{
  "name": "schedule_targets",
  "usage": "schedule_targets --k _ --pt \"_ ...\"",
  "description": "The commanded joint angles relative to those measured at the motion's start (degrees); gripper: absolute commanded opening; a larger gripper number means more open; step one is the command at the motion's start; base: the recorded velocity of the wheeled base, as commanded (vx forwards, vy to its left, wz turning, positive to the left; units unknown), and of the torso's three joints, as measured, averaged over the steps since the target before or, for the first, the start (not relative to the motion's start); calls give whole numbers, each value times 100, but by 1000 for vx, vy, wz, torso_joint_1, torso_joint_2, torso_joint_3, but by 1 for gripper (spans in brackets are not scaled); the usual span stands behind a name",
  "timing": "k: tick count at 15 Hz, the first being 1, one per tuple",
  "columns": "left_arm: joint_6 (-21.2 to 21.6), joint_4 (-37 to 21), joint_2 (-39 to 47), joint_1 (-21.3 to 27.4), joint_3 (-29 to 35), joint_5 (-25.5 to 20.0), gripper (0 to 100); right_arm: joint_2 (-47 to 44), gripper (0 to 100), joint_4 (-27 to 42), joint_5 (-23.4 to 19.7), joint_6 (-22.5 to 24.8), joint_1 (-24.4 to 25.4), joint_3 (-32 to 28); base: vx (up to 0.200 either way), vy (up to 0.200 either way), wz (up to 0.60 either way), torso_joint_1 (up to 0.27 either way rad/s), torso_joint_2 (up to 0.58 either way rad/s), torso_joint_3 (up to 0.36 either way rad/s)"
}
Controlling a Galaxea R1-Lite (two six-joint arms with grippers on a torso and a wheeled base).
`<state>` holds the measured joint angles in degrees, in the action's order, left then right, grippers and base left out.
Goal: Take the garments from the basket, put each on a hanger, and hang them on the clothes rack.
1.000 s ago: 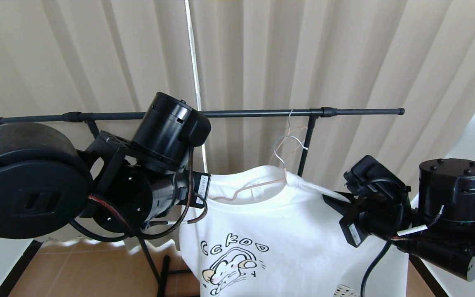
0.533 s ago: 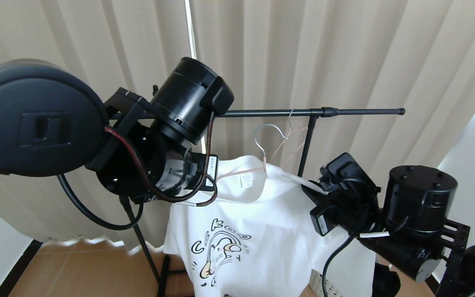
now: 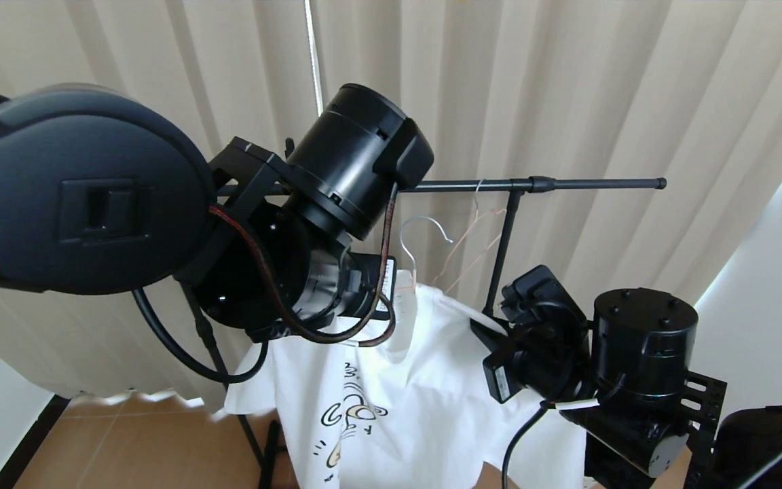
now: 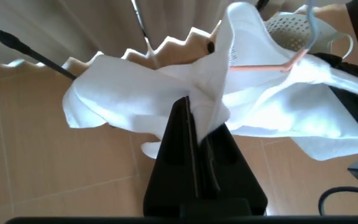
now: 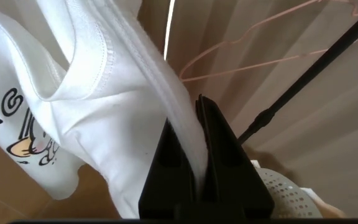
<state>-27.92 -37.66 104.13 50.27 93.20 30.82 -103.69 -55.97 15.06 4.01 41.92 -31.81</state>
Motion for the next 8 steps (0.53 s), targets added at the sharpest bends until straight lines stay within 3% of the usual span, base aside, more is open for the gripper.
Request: schedule_targets --k 1,8 --pt "-3 13 -86 123 102 -6 0 -169 0 -2 -3 -93 44 -45 0 0 0 0 0 0" --pt "6 39 -253 378 93 -243 0 -265 0 -72 -134 -340 79 -151 0 0 0 0 0 0"
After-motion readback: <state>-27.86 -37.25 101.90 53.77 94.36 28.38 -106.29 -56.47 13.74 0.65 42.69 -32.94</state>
